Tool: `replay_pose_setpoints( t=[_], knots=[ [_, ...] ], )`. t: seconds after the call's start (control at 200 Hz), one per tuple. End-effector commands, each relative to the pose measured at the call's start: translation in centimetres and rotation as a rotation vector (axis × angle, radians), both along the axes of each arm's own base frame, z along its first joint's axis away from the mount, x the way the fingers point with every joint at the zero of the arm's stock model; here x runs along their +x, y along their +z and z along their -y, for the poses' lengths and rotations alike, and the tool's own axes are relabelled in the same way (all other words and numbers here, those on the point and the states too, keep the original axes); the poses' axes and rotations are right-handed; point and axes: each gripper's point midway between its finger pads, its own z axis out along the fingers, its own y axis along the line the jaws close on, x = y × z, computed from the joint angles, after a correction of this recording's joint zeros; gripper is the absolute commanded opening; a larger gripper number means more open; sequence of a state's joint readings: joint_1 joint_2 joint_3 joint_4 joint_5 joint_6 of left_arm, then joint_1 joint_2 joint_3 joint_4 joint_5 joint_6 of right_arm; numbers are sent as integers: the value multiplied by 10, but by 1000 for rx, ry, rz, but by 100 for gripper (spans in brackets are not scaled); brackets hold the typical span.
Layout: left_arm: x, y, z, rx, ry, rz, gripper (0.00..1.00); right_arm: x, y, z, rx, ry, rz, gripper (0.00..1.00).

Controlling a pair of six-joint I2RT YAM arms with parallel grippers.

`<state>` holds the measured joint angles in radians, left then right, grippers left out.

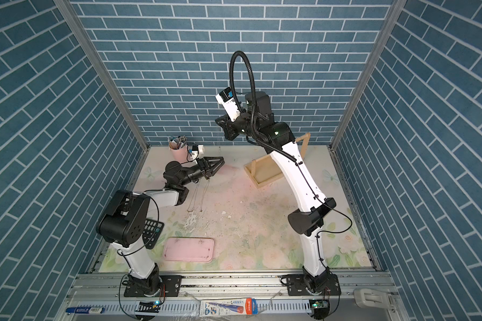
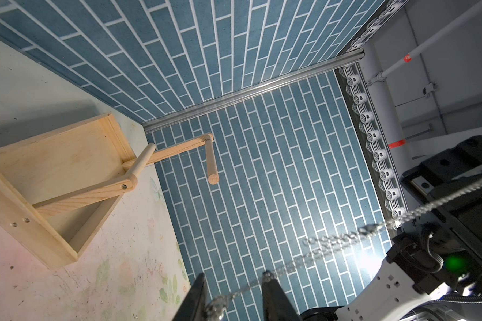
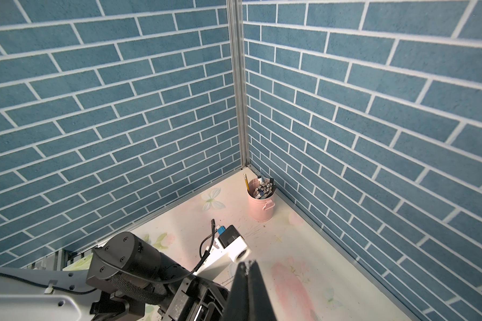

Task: Take the necklace off the jewelry display stand
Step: Place the necklace at the center of the board.

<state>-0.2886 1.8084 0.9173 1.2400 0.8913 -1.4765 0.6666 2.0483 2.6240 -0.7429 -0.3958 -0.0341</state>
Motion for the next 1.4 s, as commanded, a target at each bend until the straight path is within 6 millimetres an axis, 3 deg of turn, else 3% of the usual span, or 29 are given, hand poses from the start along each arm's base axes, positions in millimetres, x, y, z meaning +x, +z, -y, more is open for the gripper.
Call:
replay_pose_setpoints(
  t=[0.0,0.74,1.395],
  knots=[
    [-4,-1,4,4,-12,29,35,5,-4,0,-21,3,19,0],
    [-4,-1,5,5,-15,30,28,10,-3,4,-23,-16,28,0],
    [-5,-13,8,83,-9,13,14,9,-9,10,-33,-21,7,0]
  ],
)
